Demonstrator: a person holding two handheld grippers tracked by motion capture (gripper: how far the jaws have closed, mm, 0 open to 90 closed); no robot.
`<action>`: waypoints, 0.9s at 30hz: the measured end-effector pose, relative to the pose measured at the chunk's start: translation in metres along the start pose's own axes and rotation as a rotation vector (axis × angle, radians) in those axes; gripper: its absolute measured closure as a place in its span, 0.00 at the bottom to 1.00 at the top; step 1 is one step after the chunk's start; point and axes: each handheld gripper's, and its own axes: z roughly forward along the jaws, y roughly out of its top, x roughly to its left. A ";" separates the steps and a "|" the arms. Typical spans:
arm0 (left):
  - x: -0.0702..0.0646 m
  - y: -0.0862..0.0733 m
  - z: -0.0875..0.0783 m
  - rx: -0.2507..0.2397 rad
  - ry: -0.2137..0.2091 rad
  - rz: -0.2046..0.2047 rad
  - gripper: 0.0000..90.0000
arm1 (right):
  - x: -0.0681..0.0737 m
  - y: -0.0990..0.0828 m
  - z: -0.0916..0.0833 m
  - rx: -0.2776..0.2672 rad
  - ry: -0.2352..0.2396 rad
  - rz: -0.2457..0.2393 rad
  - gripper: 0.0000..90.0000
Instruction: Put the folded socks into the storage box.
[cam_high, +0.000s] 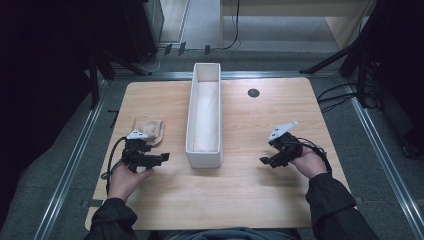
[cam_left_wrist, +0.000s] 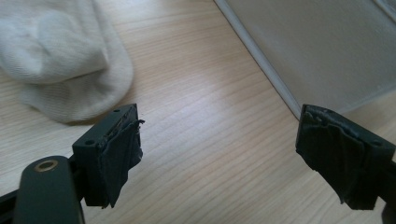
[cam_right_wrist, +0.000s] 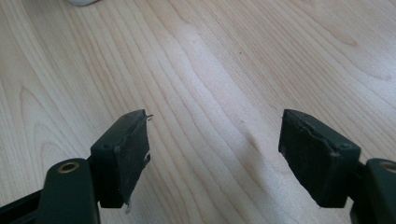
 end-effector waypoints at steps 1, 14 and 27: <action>0.000 0.000 0.001 0.018 -0.007 0.010 0.15 | 0.000 0.000 0.000 -0.001 -0.003 0.002 0.28; 0.002 0.002 -0.001 0.044 0.016 0.018 0.25 | -0.001 -0.001 -0.001 0.005 -0.012 0.017 0.26; 0.002 0.008 -0.002 0.079 -0.014 -0.058 0.26 | -0.002 -0.003 -0.004 -0.026 -0.017 0.045 0.25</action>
